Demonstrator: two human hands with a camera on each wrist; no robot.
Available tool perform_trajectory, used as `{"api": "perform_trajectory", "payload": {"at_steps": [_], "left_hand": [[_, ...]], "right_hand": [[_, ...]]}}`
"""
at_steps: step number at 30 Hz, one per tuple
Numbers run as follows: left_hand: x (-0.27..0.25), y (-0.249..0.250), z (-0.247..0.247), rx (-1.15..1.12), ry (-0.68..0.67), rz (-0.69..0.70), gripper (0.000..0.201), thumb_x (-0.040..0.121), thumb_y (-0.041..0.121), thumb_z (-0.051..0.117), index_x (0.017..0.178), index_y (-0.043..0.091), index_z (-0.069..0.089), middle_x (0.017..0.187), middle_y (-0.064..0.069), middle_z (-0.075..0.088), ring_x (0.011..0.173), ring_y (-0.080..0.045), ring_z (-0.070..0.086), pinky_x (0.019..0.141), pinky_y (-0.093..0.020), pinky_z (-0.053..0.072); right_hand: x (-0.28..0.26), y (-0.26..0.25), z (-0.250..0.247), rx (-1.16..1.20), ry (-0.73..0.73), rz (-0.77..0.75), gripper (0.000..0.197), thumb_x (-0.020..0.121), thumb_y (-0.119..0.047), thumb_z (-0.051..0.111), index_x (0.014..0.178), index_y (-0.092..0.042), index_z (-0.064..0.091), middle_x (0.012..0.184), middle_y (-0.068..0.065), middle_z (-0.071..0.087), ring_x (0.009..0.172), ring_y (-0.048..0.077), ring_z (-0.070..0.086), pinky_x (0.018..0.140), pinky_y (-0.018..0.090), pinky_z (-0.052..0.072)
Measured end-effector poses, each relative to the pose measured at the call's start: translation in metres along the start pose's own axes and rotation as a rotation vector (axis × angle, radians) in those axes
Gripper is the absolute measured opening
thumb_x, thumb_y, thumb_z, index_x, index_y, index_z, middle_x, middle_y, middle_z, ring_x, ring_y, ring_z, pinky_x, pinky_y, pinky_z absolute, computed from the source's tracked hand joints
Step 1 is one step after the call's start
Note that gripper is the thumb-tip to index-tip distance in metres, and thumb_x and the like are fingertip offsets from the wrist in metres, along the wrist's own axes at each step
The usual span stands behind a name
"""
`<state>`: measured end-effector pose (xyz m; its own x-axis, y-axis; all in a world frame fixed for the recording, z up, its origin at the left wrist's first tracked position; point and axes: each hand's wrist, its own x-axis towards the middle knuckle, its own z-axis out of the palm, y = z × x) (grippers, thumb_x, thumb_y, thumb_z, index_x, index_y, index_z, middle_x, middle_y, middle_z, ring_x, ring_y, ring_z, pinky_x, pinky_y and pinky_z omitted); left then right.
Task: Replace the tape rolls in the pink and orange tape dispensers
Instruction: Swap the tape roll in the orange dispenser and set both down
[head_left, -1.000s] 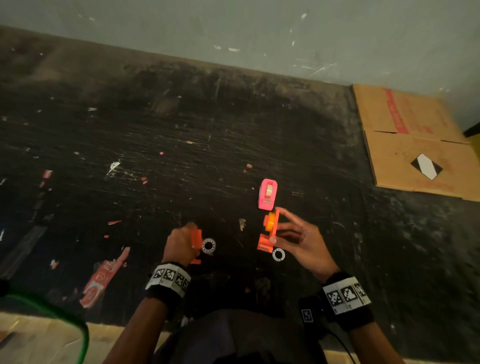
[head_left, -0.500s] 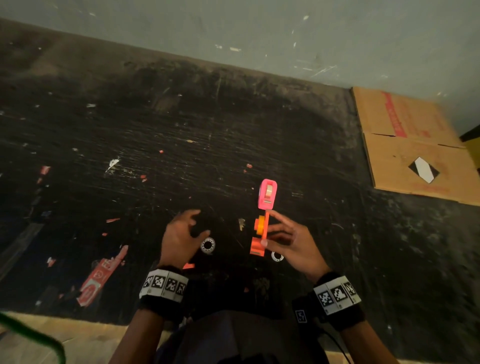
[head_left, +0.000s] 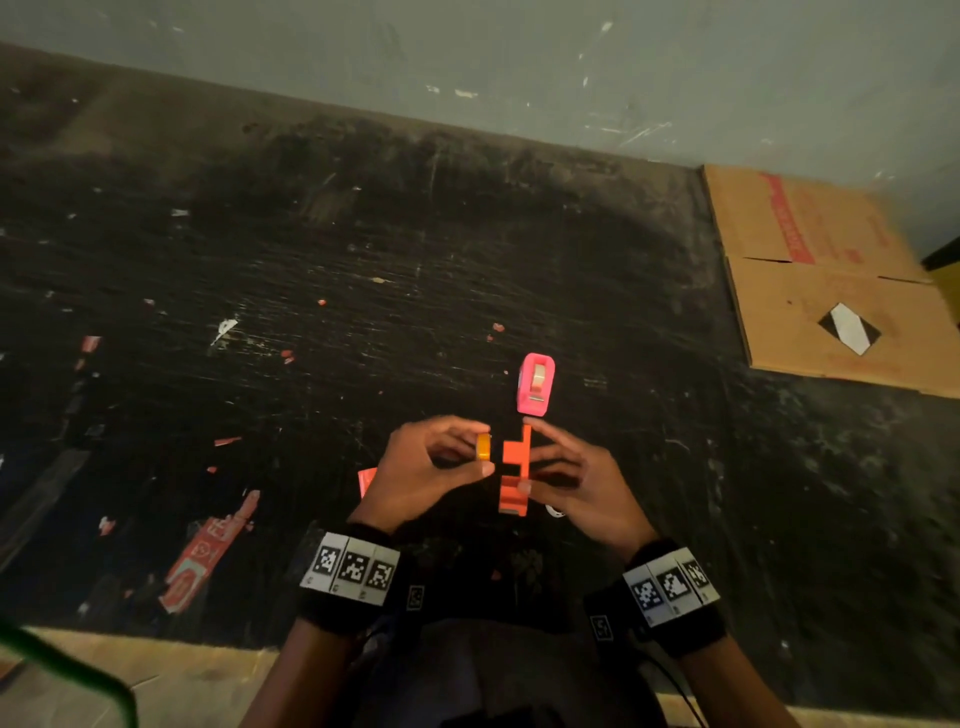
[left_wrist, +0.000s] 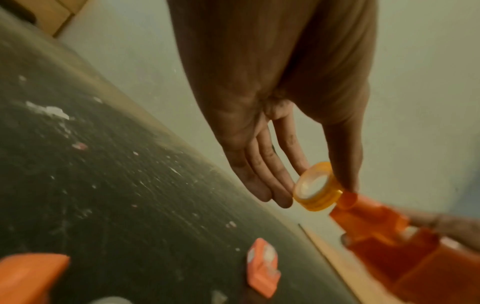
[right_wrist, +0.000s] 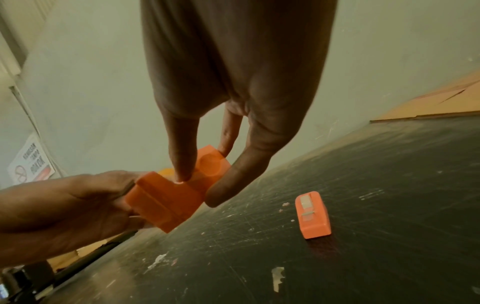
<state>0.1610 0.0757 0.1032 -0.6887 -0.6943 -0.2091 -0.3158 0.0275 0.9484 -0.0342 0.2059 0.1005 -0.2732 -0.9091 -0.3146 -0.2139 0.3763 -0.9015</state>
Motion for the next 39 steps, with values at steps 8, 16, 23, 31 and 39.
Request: {"api": "perform_trajectory", "payload": {"at_steps": [8, 16, 23, 31, 39], "left_hand": [[0.015, -0.09, 0.031, 0.717, -0.128, -0.138, 0.044, 0.072, 0.016, 0.078, 0.115, 0.019, 0.068, 0.12, -0.007, 0.064, 0.112, -0.024, 0.063, 0.099, -0.031, 0.047], [0.003, -0.116, 0.045, 0.754, -0.094, -0.081, 0.05, 0.074, 0.018, 0.078, 0.122, 0.019, 0.061, 0.124, -0.003, 0.054, 0.117, -0.022, 0.056, 0.097, -0.028, 0.045], [0.0, -0.118, 0.013, 0.901, 0.09, -0.128, 0.074, 0.068, 0.022, 0.079, 0.136, 0.023, 0.051, 0.132, -0.003, 0.053, 0.122, -0.025, 0.05, 0.101, -0.037, 0.042], [0.012, -0.125, 0.005, 0.993, 0.036, -0.15, 0.04, 0.073, 0.027, 0.075, 0.111, 0.024, 0.065, 0.115, 0.001, 0.065, 0.112, -0.024, 0.055, 0.094, -0.039, 0.041], [0.005, -0.099, 0.005, 0.549, 0.021, 0.055, 0.033, 0.066, 0.021, 0.084, 0.097, 0.022, 0.071, 0.092, 0.005, 0.073, 0.089, -0.013, 0.066, 0.082, -0.034, 0.054]], "right_hand": [[-0.008, 0.014, -0.006, -0.073, 0.002, 0.062, 0.081, 0.08, -0.009, 0.084, 0.146, -0.038, 0.047, 0.112, -0.007, 0.077, 0.106, 0.004, 0.072, 0.103, 0.034, 0.055], [-0.017, 0.032, -0.008, -0.08, 0.059, 0.083, 0.081, 0.079, -0.007, 0.084, 0.146, -0.036, 0.048, 0.11, -0.006, 0.077, 0.104, 0.009, 0.073, 0.101, 0.039, 0.057], [-0.015, 0.033, -0.01, -0.085, 0.053, 0.083, 0.081, 0.08, -0.007, 0.084, 0.145, -0.038, 0.047, 0.106, -0.012, 0.078, 0.1, 0.005, 0.074, 0.099, 0.034, 0.057], [-0.015, 0.028, -0.005, -0.124, 0.038, 0.073, 0.081, 0.08, -0.01, 0.084, 0.146, -0.037, 0.046, 0.106, -0.01, 0.076, 0.101, 0.004, 0.072, 0.096, 0.031, 0.058], [-0.016, 0.016, 0.003, -0.159, -0.041, 0.08, 0.081, 0.081, -0.01, 0.082, 0.147, -0.039, 0.044, 0.112, -0.01, 0.072, 0.104, 0.007, 0.071, 0.094, 0.03, 0.058]]}}
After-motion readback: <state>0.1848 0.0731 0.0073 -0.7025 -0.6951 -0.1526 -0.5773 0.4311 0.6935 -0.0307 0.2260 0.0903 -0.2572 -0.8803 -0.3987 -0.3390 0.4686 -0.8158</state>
